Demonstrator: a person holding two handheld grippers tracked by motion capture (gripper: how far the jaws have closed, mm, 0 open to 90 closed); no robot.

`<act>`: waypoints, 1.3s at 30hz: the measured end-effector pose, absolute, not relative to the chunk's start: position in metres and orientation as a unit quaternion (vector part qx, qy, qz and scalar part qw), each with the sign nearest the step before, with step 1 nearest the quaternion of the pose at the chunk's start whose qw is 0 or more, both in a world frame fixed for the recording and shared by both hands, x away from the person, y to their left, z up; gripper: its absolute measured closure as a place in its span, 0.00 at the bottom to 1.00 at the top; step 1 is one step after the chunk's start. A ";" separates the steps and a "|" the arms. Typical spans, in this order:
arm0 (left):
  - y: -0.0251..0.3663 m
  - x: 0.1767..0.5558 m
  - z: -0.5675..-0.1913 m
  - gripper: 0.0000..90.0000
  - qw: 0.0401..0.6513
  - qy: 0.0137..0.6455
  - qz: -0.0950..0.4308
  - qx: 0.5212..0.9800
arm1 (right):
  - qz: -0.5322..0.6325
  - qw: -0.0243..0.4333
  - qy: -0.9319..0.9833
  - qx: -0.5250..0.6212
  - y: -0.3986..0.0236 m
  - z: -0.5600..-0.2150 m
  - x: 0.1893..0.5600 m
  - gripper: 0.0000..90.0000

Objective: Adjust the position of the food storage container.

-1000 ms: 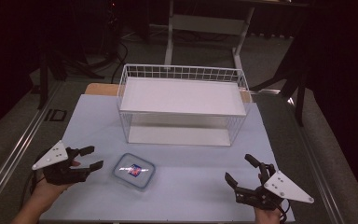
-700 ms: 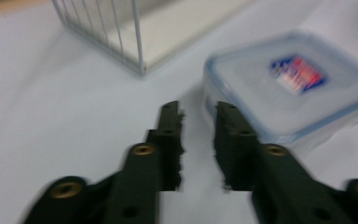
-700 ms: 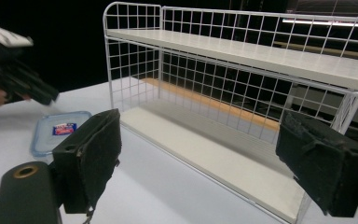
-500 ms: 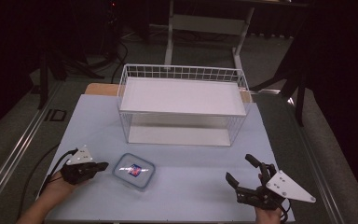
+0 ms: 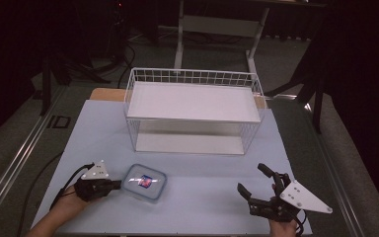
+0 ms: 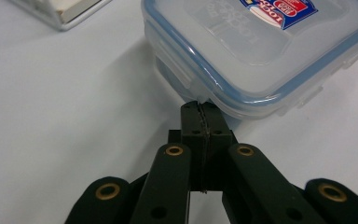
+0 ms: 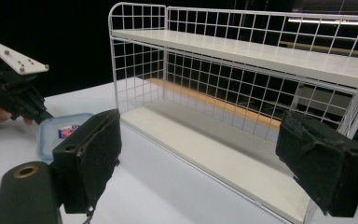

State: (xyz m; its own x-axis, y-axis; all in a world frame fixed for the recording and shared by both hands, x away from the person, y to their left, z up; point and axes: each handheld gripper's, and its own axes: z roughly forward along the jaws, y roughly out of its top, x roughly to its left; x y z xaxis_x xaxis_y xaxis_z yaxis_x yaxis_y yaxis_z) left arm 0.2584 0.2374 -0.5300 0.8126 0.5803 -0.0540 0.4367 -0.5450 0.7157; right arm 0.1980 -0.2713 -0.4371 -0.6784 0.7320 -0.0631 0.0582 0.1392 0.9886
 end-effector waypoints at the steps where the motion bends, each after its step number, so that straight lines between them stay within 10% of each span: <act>1: 0.237 0.258 -0.530 1.00 0.378 0.291 0.095 0.874 | 0.592 0.285 0.699 0.283 -0.271 -0.437 0.198 0.16; 39: 0.131 0.274 -0.530 1.00 0.380 0.237 0.032 0.893 | 0.586 0.280 0.705 0.286 -0.273 -0.441 0.202 0.16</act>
